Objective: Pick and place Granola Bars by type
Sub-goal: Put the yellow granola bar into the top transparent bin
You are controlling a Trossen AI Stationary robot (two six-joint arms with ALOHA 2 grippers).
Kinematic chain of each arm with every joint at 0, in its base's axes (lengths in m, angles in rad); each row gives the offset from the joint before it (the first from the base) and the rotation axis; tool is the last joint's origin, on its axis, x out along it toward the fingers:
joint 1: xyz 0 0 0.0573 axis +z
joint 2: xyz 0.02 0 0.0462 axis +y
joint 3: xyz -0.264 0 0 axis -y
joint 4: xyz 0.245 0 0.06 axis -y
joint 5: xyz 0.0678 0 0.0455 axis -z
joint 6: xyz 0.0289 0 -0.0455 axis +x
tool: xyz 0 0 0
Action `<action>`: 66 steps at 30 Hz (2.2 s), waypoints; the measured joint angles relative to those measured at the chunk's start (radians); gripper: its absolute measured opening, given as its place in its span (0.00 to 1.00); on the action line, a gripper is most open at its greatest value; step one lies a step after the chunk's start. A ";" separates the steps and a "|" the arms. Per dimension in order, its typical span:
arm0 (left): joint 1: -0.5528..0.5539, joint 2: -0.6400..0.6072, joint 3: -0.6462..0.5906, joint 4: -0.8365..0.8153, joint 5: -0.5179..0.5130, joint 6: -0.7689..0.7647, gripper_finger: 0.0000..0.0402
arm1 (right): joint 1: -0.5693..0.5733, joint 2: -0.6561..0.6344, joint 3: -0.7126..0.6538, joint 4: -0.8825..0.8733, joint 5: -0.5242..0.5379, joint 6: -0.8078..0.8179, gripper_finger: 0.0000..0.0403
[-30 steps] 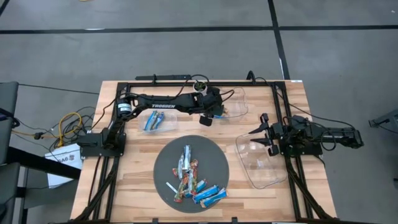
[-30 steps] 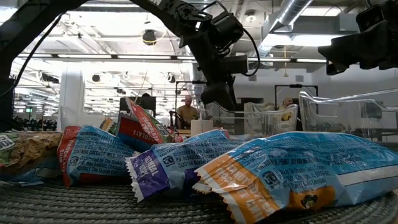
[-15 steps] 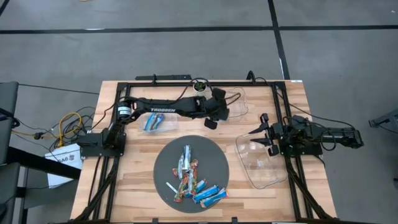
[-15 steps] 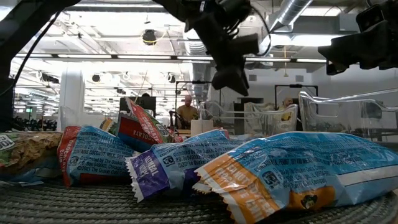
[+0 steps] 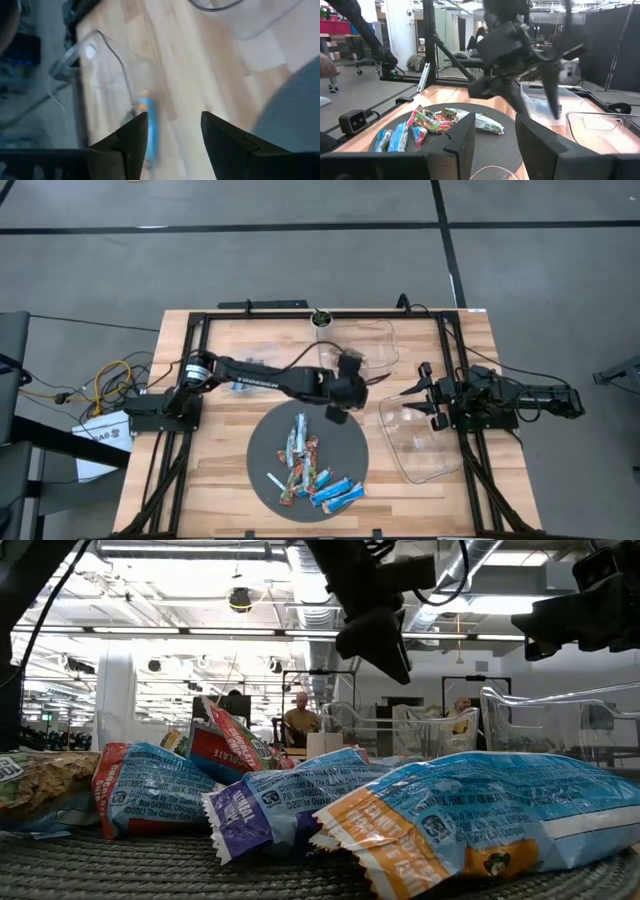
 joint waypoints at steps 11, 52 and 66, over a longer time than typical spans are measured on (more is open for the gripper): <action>-0.109 0.000 0.000 -0.115 0.000 -0.362 0.44 | 0.000 0.000 0.000 0.000 0.000 0.000 0.33; -0.267 -0.016 -0.103 -0.628 0.066 -1.881 0.44 | 0.000 0.000 0.000 0.000 0.000 0.000 0.33; -0.206 -0.015 -0.287 -0.372 0.164 -1.834 0.44 | 0.000 0.000 0.000 0.000 0.000 0.000 0.33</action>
